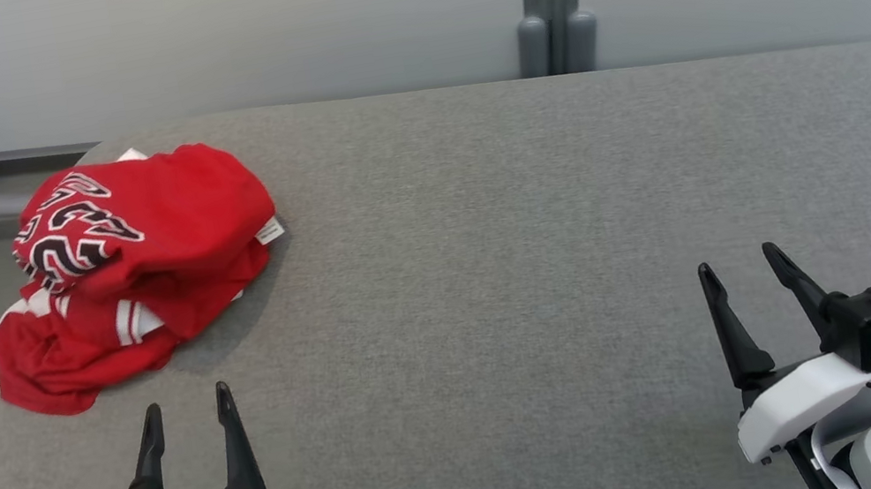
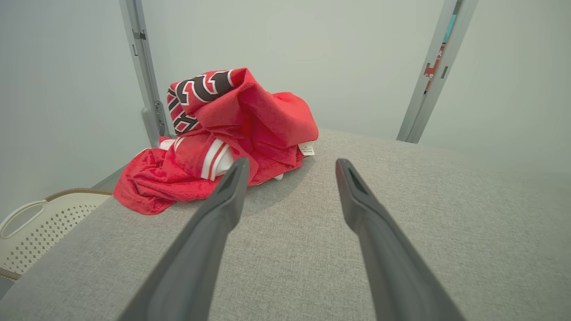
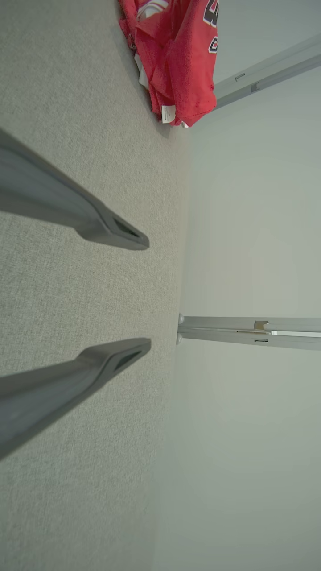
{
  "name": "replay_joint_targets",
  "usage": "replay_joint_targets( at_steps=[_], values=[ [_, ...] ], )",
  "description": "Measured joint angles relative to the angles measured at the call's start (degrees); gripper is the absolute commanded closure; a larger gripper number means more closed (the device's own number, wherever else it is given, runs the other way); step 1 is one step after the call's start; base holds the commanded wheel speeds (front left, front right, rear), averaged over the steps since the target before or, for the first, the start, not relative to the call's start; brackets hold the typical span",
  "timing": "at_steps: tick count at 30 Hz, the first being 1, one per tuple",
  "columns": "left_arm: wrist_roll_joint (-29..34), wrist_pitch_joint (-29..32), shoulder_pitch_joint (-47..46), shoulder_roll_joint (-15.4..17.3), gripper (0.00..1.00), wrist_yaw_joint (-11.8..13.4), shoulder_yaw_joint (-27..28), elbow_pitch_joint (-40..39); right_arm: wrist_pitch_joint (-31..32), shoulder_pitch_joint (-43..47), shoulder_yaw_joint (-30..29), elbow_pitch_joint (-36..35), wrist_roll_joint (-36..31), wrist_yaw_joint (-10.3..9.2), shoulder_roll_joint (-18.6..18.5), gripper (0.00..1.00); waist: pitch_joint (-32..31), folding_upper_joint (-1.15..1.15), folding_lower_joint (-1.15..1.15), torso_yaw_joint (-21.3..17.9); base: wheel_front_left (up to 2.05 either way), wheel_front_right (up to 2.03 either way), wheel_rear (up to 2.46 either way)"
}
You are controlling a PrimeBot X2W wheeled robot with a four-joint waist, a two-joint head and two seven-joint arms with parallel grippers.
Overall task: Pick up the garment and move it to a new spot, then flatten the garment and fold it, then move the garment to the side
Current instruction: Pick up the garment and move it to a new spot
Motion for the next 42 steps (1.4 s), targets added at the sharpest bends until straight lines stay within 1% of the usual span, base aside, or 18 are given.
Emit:
replay_joint_targets(
  at_steps=[4,11,14,19,23,29,32,33,35,38,42],
  values=[
    [-0.4,0.2,0.8,0.4,0.00,0.8,0.4,-1.0,0.0,0.1,0.2,0.0,0.0,0.00,0.0,0.00,-0.1,0.00,0.00,4.0,0.00,0.00,0.00],
    [-0.5,0.7,1.9,1.1,0.00,1.4,0.6,-2.1,0.0,0.4,0.8,-0.3,0.2,0.00,0.0,0.00,-0.4,0.00,0.00,11.3,0.00,0.00,0.00],
    [-0.8,0.8,2.2,1.4,0.00,1.7,1.1,-2.9,0.2,0.4,1.9,-0.4,0.4,0.00,0.0,0.00,-0.5,0.00,0.00,14.3,0.00,0.00,0.00],
    [-1.3,0.6,3.6,1.5,0.00,2.7,2.2,-4.4,0.4,-1.1,4.0,0.1,0.4,0.01,0.1,0.00,-0.3,0.00,0.00,17.3,0.00,0.00,0.00],
    [-1.4,0.4,4.2,1.5,0.00,3.1,2.3,-5.1,0.4,-1.7,4.4,0.6,0.4,0.01,0.0,0.00,0.4,0.00,0.00,18.2,0.00,0.00,0.00],
    [-1.8,0.5,4.3,1.5,0.00,3.2,2.2,-5.6,0.3,-1.9,4.4,1.2,0.0,0.01,0.0,0.00,0.8,0.00,0.00,18.4,0.00,0.00,0.00],
    [-4.3,1.6,4.0,1.5,0.00,2.1,2.5,-5.3,0.0,-1.9,4.5,1.2,0.1,0.01,0.0,0.00,0.7,0.00,0.00,18.4,0.00,0.00,0.00],
    [-5.0,2.9,3.4,1.5,0.00,1.7,2.5,-4.8,0.0,-1.9,4.5,1.3,0.1,0.01,0.0,0.00,0.8,0.00,0.00,18.3,0.00,0.00,0.00],
    [-6.4,5.4,1.0,1.5,0.00,0.6,2.5,-3.1,-0.1,-1.9,4.4,1.3,-0.3,0.01,0.0,0.00,1.1,0.00,0.00,18.3,0.00,0.00,0.00],
    [-8.8,8.7,-6.1,1.6,0.00,-0.9,2.5,0.3,0.1,-1.9,3.7,0.9,-1.2,0.01,0.0,0.00,1.8,0.00,0.00,18.2,0.00,0.00,0.00],
    [-11.1,14.1,-16.6,1.3,0.00,-2.3,2.1,7.9,0.7,-1.8,2.8,0.1,-2.2,0.01,0.0,0.00,2.8,0.00,0.00,18.0,0.00,0.00,0.00]
  ],
)
